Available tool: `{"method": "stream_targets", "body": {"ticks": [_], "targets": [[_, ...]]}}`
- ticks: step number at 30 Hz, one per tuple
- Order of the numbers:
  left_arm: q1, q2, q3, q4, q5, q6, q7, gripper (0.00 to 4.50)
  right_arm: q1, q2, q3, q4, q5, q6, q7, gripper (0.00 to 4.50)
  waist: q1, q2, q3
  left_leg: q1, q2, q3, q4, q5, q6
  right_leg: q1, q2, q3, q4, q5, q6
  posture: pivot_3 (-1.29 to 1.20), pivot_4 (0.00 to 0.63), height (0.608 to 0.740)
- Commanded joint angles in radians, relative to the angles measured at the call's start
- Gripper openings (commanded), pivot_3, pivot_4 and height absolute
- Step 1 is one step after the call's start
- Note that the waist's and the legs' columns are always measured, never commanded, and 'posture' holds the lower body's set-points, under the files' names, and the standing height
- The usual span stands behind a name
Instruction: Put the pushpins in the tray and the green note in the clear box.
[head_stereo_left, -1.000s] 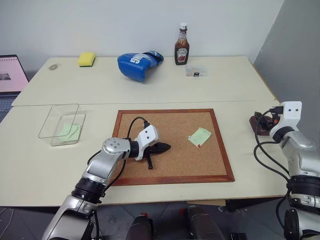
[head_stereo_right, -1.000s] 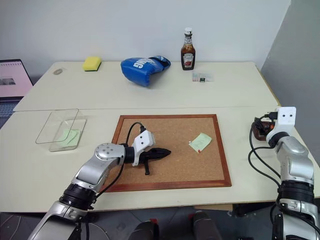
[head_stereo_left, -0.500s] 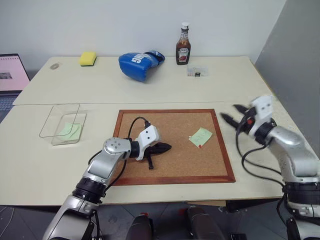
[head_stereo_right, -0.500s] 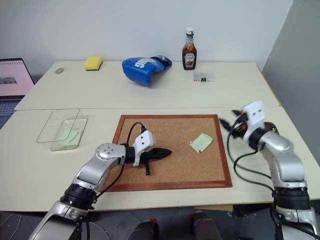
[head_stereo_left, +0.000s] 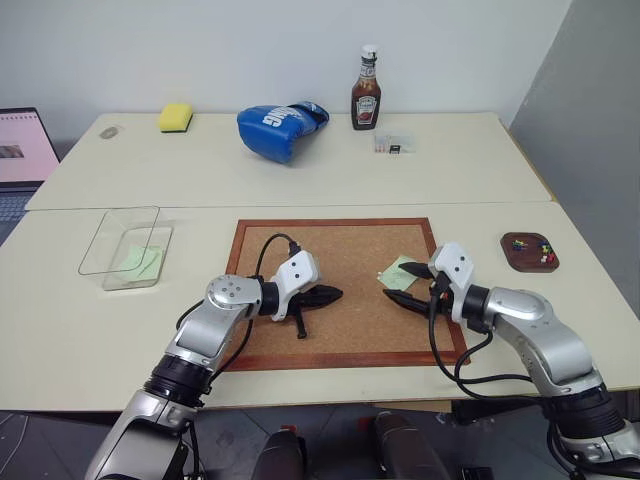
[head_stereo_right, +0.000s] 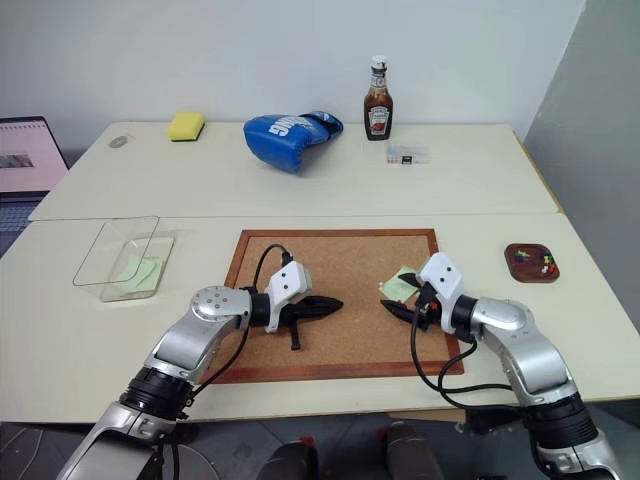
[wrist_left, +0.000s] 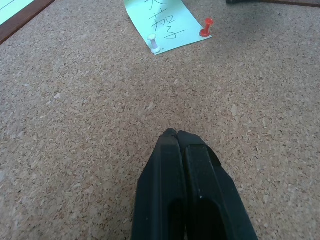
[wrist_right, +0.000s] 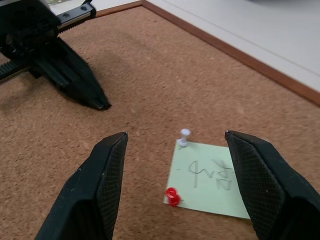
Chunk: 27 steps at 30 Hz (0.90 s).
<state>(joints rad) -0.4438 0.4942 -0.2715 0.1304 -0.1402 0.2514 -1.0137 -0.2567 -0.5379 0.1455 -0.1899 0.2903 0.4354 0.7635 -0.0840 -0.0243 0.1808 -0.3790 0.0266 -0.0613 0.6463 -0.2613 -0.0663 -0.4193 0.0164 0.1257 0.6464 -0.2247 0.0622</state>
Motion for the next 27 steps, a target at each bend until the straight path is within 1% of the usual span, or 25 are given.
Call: {"method": "stream_targets", "body": {"ticks": [1,3,4,12,17,24,27], "targets": [[0.026,0.009,-0.027,0.017,0.032,0.012,-0.004,0.00,0.015,0.007,0.019,0.014,-0.035,-0.051,0.005,3.11,0.000,0.000,0.000,0.000,0.000,0.000,0.000,0.000,0.000,0.000,0.000,0.000,0.000,0.000,0.000,0.00,0.150,0.740],[0.027,0.010,-0.027,0.014,0.032,0.012,-0.005,0.00,0.017,0.012,0.017,0.025,-0.036,-0.053,0.003,2.82,0.000,0.000,0.000,0.000,0.000,0.000,0.000,0.000,0.000,0.000,0.000,0.000,0.000,0.000,0.000,0.00,0.150,0.740],[0.028,0.010,-0.027,0.013,0.032,0.012,-0.005,0.00,0.016,0.013,0.015,0.031,-0.039,-0.056,0.003,2.57,0.000,0.000,0.000,0.000,0.000,0.000,0.000,0.000,0.000,0.000,0.000,0.000,0.000,0.000,0.000,0.00,0.150,0.740],[0.031,0.011,-0.027,0.010,0.032,0.013,-0.005,0.00,0.012,0.023,0.004,0.049,-0.033,-0.063,0.000,1.08,0.000,0.000,0.000,0.000,0.000,0.000,0.000,0.000,0.000,0.000,0.000,0.000,0.000,0.000,0.000,0.00,0.150,0.740],[0.028,0.010,-0.027,0.014,0.032,0.012,-0.007,0.00,0.007,0.029,-0.001,0.055,-0.034,-0.062,-0.004,0.05,0.000,0.000,0.000,0.000,0.000,0.000,0.000,0.000,0.000,0.000,0.000,0.000,0.000,0.000,0.000,0.00,0.150,0.740],[0.026,0.008,-0.030,0.014,0.031,0.014,-0.009,0.00,-0.017,0.039,-0.048,0.029,0.000,-0.029,-0.019,0.05,0.000,0.000,0.000,0.000,0.000,0.000,0.000,0.000,0.000,0.000,0.000,0.000,0.000,0.000,0.000,0.00,0.150,0.740],[0.028,0.008,-0.030,0.011,0.031,0.017,-0.009,0.00,-0.028,0.052,-0.097,-0.030,0.071,0.039,-0.032,0.05,0.000,0.000,0.000,0.000,0.000,0.000,0.000,0.000,0.000,0.000,0.000,0.000,0.000,0.000,0.000,0.00,0.150,0.740]]}}
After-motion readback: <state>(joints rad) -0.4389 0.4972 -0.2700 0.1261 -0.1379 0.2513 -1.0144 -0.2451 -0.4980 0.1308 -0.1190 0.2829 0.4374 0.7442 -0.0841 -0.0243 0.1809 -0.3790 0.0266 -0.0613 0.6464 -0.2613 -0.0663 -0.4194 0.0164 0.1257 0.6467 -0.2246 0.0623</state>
